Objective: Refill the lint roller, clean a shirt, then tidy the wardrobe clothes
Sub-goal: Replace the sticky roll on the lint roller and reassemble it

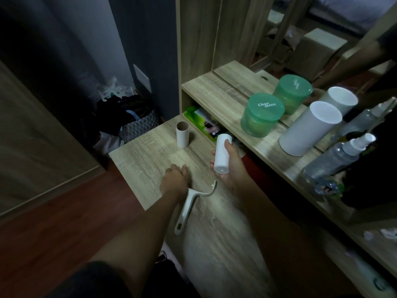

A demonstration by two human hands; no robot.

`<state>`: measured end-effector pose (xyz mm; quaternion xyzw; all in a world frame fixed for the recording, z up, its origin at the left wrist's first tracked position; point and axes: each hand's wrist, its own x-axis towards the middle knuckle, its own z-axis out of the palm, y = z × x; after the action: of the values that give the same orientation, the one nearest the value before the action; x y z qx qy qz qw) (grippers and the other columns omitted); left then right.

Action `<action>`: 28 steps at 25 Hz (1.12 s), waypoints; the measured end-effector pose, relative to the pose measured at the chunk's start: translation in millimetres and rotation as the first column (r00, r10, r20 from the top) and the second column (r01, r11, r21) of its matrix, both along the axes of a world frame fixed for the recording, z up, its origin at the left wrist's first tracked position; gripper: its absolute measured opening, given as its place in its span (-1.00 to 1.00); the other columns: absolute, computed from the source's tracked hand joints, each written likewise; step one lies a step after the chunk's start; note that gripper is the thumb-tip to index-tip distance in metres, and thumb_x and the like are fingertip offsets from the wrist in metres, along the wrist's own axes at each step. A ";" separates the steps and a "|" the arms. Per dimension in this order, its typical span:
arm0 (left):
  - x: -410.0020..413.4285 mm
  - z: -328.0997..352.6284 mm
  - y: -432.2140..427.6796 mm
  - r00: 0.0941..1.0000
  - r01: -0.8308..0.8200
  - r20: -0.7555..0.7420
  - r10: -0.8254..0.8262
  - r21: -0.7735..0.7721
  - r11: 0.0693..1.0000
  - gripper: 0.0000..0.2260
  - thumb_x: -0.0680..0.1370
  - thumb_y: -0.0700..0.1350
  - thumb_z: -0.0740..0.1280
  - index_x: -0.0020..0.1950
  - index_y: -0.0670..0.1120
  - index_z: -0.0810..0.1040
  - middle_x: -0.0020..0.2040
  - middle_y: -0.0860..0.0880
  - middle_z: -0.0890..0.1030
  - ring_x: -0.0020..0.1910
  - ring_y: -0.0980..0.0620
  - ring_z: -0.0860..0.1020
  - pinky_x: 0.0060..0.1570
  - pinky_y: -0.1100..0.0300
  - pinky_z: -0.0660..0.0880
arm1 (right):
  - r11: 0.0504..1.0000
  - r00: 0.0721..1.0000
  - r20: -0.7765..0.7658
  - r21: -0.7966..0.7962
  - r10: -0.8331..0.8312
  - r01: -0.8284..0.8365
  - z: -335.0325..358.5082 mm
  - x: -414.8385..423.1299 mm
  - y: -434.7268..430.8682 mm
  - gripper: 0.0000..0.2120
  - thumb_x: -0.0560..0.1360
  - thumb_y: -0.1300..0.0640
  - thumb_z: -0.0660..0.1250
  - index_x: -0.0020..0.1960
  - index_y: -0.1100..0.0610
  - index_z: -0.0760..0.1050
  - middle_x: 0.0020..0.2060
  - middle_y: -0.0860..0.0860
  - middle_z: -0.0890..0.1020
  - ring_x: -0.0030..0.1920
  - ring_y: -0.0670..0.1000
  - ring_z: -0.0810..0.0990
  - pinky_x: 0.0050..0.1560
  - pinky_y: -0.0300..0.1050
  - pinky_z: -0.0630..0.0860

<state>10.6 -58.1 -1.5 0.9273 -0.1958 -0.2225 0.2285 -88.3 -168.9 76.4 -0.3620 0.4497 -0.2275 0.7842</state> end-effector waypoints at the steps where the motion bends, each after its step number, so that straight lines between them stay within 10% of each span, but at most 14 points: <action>1: -0.6 3.8 0.4 1.000 -0.015 0.020 0.015 0.014 1.000 -0.53 0.60 0.17 0.05 0.21 -0.20 0.40 0.16 -0.22 0.48 0.14 -0.22 0.48 0.06 -0.02 0.41 | 1.000 1.000 0.006 0.006 -0.001 0.001 0.8 0.5 0.3 -0.51 0.57 -0.06 0.19 0.43 0.07 0.20 -0.16 0.10 0.53 -0.32 0.05 0.52 -0.45 -0.20 0.54; 5: 0.7 24.1 -3.6 0.989 -0.006 0.139 0.057 -0.340 0.940 -0.70 0.59 0.01 0.21 0.06 -0.23 0.49 0.02 -0.21 0.49 -0.01 -0.16 0.49 0.01 0.00 0.43 | 0.998 0.995 0.082 0.034 -0.051 0.048 7.8 1.9 1.8 -0.49 0.57 -0.03 0.20 0.45 0.03 0.16 -0.12 0.14 0.50 -0.25 0.07 0.52 -0.42 -0.17 0.56; 11: -15.0 56.8 -3.8 0.986 0.067 -0.059 -0.155 -0.712 0.699 -0.74 0.53 0.06 0.26 -0.13 -0.12 0.57 -0.21 -0.05 0.60 -0.21 -0.02 0.54 -0.16 0.04 0.49 | 0.976 0.929 0.310 0.143 -0.203 0.165 15.8 11.0 8.5 -0.55 0.59 0.16 0.16 0.44 -0.01 0.16 0.16 0.19 0.37 -0.06 0.12 0.49 -0.23 0.01 0.52; 17: -18.6 62.6 7.9 0.965 -0.017 -0.185 -0.186 -0.751 0.660 -0.72 0.37 0.05 0.49 0.01 0.00 0.58 -0.07 0.05 0.63 -0.10 0.13 0.59 -0.12 0.28 0.54 | 0.947 0.914 0.253 0.144 -0.317 0.288 7.3 24.6 24.5 -0.51 0.57 0.23 0.20 0.41 -0.02 0.09 0.32 0.25 0.30 0.22 0.30 0.44 0.15 0.44 0.39; 28: -1.5 62.9 26.6 0.948 -0.077 -0.259 -0.184 -0.748 0.659 -0.60 0.40 -0.14 0.50 0.22 -0.16 0.57 0.03 -0.12 0.61 0.00 0.05 0.61 0.11 0.12 0.54 | 0.937 0.904 0.267 0.190 -0.335 0.292 6.1 29.3 42.2 -0.47 0.57 0.26 0.21 0.43 0.03 0.06 0.34 0.26 0.31 0.18 0.22 0.47 0.17 0.23 0.48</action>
<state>9.2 -31.5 61.4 0.6964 -0.2587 -0.2725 0.6114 -59.1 -126.7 82.5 -0.1884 0.3955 -0.3687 0.8198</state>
